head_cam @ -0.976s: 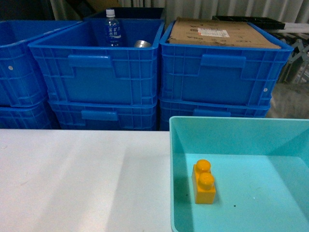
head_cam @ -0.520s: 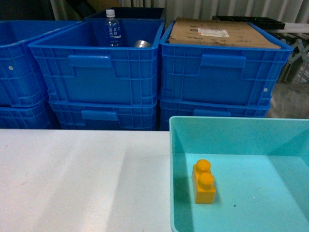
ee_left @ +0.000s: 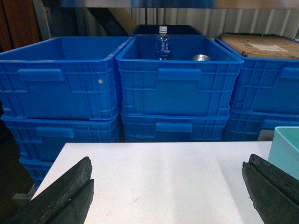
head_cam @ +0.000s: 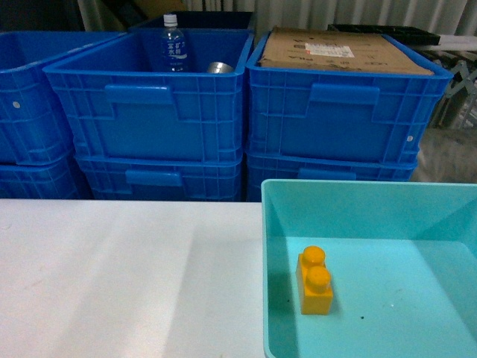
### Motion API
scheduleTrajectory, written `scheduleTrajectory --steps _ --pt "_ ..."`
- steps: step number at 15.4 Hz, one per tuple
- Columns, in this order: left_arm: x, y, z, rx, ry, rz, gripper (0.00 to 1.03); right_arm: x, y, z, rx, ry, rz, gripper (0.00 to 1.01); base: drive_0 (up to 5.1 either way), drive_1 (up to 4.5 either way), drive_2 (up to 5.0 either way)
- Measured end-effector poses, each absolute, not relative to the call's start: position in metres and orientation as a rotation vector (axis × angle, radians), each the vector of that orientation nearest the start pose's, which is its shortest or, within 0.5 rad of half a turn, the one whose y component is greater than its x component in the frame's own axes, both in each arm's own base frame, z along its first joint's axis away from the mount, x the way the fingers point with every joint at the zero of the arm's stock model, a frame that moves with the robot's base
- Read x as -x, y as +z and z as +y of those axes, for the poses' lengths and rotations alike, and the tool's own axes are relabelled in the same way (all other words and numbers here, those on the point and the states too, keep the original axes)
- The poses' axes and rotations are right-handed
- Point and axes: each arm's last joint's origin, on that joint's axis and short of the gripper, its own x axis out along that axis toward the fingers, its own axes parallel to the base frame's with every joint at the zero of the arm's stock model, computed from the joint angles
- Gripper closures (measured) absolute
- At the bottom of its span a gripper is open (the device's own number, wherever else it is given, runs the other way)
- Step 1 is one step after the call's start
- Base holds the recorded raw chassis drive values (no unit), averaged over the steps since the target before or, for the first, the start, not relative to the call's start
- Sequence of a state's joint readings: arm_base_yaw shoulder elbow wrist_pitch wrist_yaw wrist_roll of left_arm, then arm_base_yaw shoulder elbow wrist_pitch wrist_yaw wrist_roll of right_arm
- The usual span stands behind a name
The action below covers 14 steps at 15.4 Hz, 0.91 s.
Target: Pick red block from blue box to shelf
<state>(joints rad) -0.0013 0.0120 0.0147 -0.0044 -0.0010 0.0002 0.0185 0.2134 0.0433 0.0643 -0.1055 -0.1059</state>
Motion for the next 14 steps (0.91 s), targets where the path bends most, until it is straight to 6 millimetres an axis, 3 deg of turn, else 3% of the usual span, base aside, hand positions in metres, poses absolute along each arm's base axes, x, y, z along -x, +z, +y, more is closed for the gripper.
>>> scheduleTrajectory --steps 14 --pt "-0.0976 0.167 -0.0001 0.0 0.0 0.003 0.05 -0.1095 0.1667 0.0051 0.101 0.129 0.101 0.72 -0.1 -0.13 -0.1"
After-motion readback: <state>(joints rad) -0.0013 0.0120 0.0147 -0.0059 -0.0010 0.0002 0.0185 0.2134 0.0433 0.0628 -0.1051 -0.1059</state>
